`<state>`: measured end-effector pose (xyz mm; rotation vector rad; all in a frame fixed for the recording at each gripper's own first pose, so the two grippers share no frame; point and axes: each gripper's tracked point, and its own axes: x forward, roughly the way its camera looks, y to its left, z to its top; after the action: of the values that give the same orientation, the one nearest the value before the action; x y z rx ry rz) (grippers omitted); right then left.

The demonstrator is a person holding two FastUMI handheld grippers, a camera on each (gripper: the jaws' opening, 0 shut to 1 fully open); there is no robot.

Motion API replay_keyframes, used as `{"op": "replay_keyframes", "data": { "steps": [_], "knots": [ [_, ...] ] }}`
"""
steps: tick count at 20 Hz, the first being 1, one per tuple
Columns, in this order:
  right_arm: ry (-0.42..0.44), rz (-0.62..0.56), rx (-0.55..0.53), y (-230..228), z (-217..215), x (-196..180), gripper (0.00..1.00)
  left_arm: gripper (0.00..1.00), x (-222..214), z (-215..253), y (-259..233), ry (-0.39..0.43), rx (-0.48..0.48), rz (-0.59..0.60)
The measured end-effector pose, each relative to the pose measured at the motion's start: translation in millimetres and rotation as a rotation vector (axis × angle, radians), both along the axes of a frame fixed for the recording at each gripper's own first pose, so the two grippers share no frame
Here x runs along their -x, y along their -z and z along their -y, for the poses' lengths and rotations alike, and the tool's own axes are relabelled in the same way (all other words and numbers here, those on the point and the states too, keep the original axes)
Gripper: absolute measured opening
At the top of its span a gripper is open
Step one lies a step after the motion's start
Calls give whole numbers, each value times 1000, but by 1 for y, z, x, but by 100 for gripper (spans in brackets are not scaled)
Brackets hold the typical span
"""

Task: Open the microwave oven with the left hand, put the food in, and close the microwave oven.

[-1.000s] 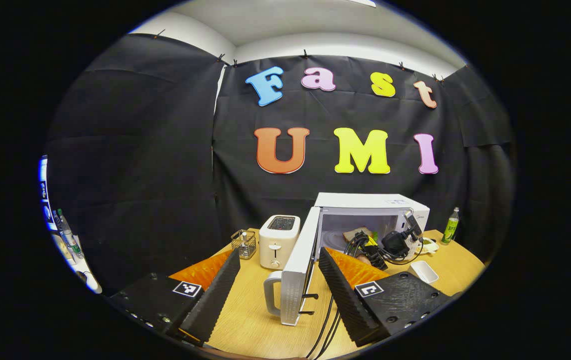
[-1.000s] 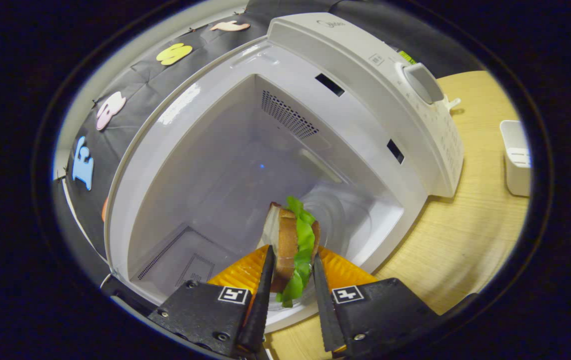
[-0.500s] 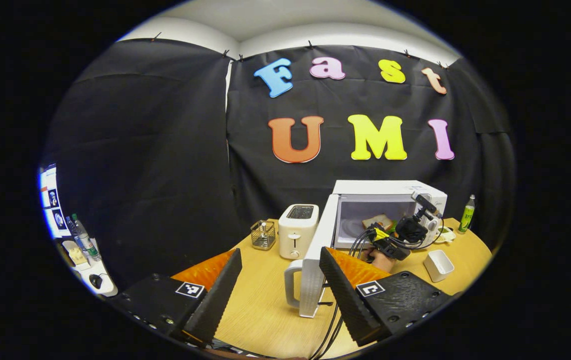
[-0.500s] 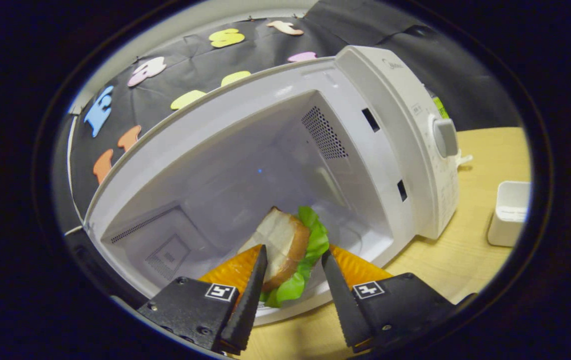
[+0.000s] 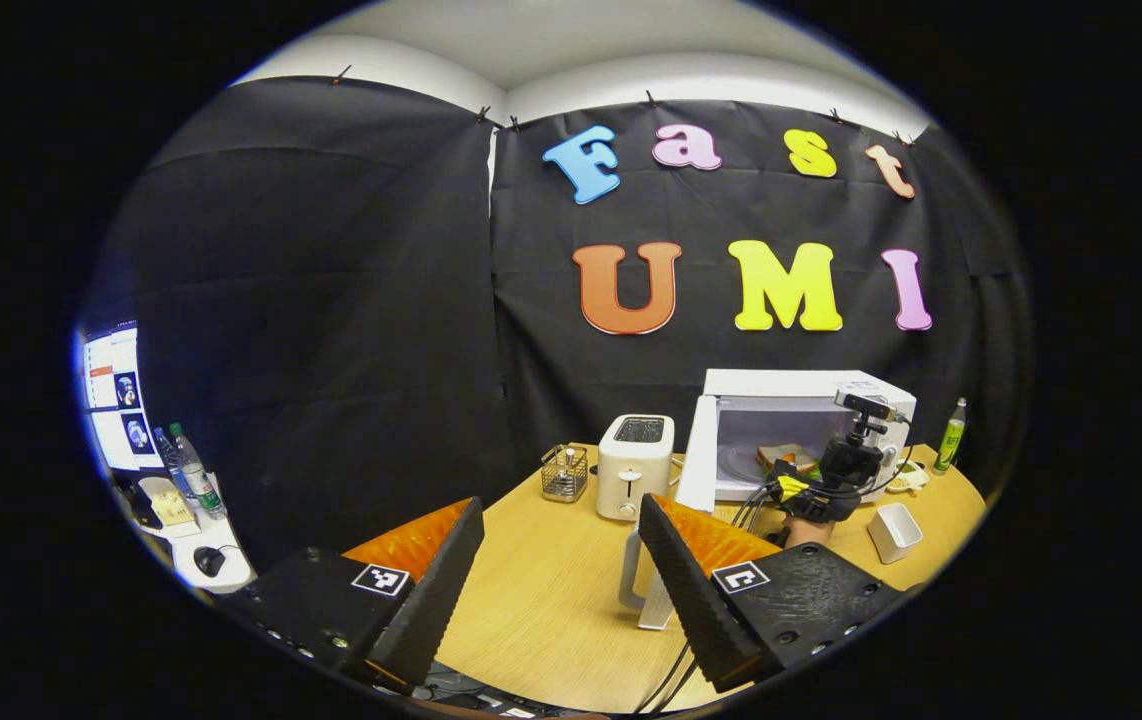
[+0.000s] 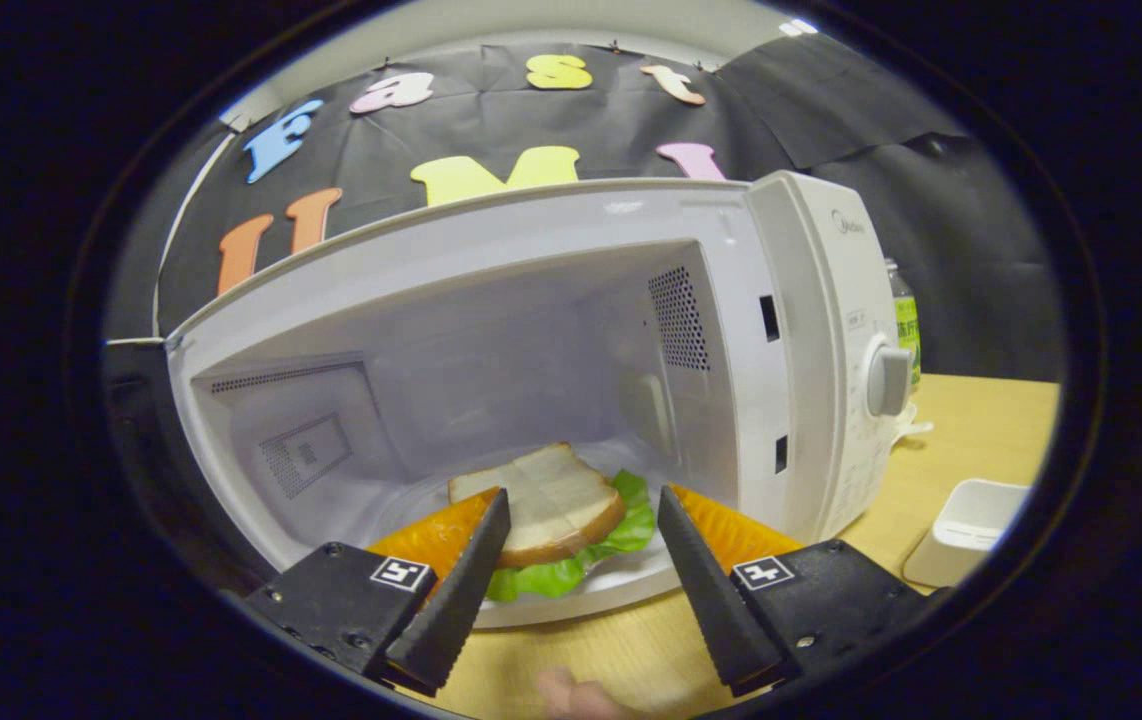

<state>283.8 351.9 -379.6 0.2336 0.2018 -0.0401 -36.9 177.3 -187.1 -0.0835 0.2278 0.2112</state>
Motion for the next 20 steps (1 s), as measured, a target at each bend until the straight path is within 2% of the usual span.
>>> {"op": "replay_keyframes", "data": {
  "steps": [1,2,3,4,5,6,7,8,10,12,13,14,16,17,20],
  "knots": [
    [-17,15,10,-4,1,6,96,94,0,-5,3,-5,2,6],
    [-34,25,11,-6,4,14,98,94,1,-10,5,-8,2,9],
    [-49,22,2,-6,7,22,92,94,-1,-15,9,-13,0,16],
    [-65,21,-1,-7,10,29,92,94,-3,-21,11,-19,-5,21],
    [-69,18,-1,-8,20,37,99,94,-5,-27,11,-25,-13,35],
    [-79,27,-10,-11,26,45,91,94,-7,-34,10,-34,-25,54],
    [-95,38,-13,-17,30,54,100,90,-11,-41,10,-42,-33,69],
    [-109,49,-10,-22,35,62,100,76,-15,-46,13,-48,-34,84],
    [-134,64,10,-33,48,79,99,71,-19,-51,19,-39,-21,97],
    [-138,36,40,-43,65,99,99,27,-23,-54,27,-22,-13,100],
    [-138,24,47,-52,74,113,99,14,-26,-57,34,-16,-11,94],
    [-151,34,39,-69,81,130,99,13,-29,-58,37,-12,-6,92],
    [-196,70,34,-106,93,159,99,5,-32,-51,46,38,25,97],
    [-214,80,43,-118,104,171,99,0,-36,-54,51,36,34,96],
    [-241,102,41,-157,135,203,99,0,-43,-51,69,70,53,85]
  ]
}}
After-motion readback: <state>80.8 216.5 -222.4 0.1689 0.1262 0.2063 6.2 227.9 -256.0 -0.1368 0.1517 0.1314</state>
